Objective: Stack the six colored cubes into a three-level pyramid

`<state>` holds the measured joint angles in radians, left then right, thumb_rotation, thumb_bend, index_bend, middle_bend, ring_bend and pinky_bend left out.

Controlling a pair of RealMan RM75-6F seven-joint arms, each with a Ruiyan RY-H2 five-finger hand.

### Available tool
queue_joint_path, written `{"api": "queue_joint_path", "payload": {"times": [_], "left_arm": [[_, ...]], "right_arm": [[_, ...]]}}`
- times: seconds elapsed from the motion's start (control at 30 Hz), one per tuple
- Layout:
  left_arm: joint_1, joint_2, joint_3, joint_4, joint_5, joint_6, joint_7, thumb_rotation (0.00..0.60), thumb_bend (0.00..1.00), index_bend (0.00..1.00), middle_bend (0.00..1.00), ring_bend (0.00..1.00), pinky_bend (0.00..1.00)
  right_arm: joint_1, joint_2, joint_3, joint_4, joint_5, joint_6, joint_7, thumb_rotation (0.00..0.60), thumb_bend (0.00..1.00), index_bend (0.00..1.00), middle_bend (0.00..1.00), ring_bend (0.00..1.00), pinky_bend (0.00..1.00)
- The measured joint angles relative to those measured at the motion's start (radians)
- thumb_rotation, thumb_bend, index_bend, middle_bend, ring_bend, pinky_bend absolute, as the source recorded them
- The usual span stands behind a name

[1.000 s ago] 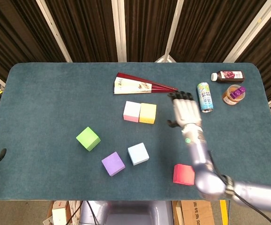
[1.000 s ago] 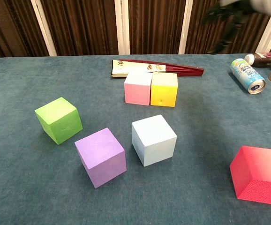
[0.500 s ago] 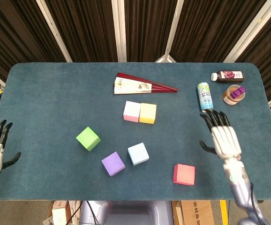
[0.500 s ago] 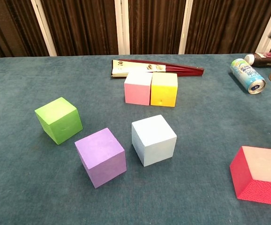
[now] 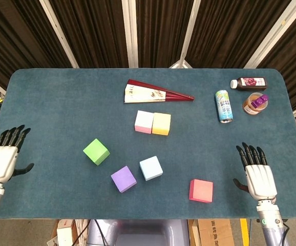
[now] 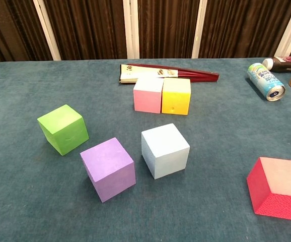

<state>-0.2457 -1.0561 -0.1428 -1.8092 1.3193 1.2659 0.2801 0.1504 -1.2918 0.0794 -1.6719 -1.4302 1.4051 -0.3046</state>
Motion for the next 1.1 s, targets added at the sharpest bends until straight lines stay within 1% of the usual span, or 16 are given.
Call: {"api": "queue_joint_path", "payload": {"times": [0.17,0.33,0.4,0.47,0.67,0.8,0.93,1.1], "left_arm": [[-0.107,0.075,-0.023,-0.059,-0.077,-0.165,0.095,0.600,0.21,0.03,0.00,0.00,0.00],[-0.228,0.110,-0.040,-0.075,-0.124,-0.295,0.200,0.600,0.21,0.02,0.00,0.00,0.00],[-0.279,0.110,-0.042,-0.065,-0.131,-0.337,0.249,0.600,0.21,0.01,0.00,0.00,0.00],[-0.324,0.098,-0.045,-0.045,-0.135,-0.385,0.272,0.600,0.21,0.01,0.00,0.00,0.00],[-0.454,0.046,-0.036,0.037,-0.152,-0.540,0.272,0.600,0.21,0.01,0.00,0.00,0.00],[-0.500,0.013,-0.019,0.072,-0.155,-0.579,0.271,0.600,0.21,0.01,0.01,0.00,0.00],[-0.519,-0.008,-0.008,0.086,-0.151,-0.591,0.252,0.600,0.21,0.03,0.03,0.00,0.00],[-0.532,-0.035,0.019,0.109,-0.126,-0.596,0.238,0.600,0.21,0.05,0.04,0.00,0.00]], "right_arm": [[-0.004,0.000,0.006,-0.007,0.015,0.006,0.005,0.600,0.20,0.02,0.03,0.00,0.00],[-0.006,-0.011,0.015,-0.010,0.051,0.007,-0.024,0.600,0.20,0.02,0.02,0.00,0.00],[-0.006,-0.014,0.022,-0.012,0.071,0.005,-0.037,0.600,0.20,0.02,0.02,0.00,0.00],[-0.006,-0.019,0.028,-0.011,0.088,0.008,-0.049,0.600,0.20,0.02,0.02,0.00,0.00],[-0.007,-0.048,0.044,-0.001,0.119,0.024,-0.095,0.600,0.20,0.02,0.02,0.00,0.00],[-0.004,-0.061,0.048,0.004,0.132,0.028,-0.123,0.600,0.20,0.02,0.02,0.00,0.00],[-0.005,-0.067,0.049,0.005,0.141,0.033,-0.132,0.600,0.20,0.02,0.02,0.00,0.00],[-0.008,-0.063,0.052,0.002,0.150,0.036,-0.122,0.600,0.20,0.02,0.02,0.00,0.00]]}}
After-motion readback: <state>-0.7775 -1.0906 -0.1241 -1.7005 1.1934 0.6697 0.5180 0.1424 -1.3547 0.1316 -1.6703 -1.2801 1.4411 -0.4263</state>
